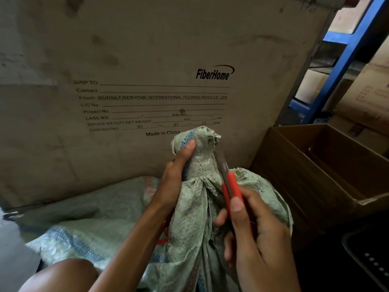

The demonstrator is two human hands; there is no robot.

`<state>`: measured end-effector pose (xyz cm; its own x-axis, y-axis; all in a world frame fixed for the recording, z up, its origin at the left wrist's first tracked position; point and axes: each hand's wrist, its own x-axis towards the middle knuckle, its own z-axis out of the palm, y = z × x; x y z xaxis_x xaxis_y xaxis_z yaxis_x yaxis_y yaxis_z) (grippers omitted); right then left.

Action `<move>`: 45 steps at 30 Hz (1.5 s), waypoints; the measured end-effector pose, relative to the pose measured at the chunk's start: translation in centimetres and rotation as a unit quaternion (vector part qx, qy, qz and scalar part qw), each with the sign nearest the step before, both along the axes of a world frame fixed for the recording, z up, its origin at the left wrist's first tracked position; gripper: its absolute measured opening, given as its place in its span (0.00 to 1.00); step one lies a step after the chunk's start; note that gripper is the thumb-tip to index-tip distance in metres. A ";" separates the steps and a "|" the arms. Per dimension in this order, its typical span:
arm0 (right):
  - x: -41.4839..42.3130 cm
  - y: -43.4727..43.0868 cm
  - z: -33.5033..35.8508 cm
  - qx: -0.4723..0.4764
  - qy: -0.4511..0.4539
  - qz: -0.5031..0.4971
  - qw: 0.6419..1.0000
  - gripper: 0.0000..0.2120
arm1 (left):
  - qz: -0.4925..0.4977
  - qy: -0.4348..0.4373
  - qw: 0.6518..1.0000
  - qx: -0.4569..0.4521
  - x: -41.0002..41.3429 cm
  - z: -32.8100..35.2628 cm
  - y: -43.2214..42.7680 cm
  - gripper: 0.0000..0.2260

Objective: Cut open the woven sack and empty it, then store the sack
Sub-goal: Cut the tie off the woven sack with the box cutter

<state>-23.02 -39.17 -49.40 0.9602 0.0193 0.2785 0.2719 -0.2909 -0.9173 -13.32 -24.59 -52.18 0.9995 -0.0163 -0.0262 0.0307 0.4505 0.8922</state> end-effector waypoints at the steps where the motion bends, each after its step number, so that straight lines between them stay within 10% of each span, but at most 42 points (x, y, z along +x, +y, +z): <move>1: 0.0 0.0 -0.1 -0.024 -0.013 -0.007 1.000 0.13 | 0.006 0.005 1.000 0.005 0.1 0.0 0.0 0.33; 23: -0.1 0.6 -0.7 -0.146 -0.095 -0.059 0.983 0.15 | 0.139 -0.065 0.980 0.130 -1.5 0.0 -1.3 0.49; 45: -0.6 1.1 -0.3 -0.221 -0.080 -0.074 0.969 0.11 | 0.270 -0.083 0.932 0.229 -1.6 -0.7 -1.0 0.31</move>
<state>-23.65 -38.07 -49.75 0.9068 0.0355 0.4201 0.3252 -0.6931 -0.6433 -14.87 -25.61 -52.84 0.8499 0.4650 0.2478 -0.2449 -0.0677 0.9672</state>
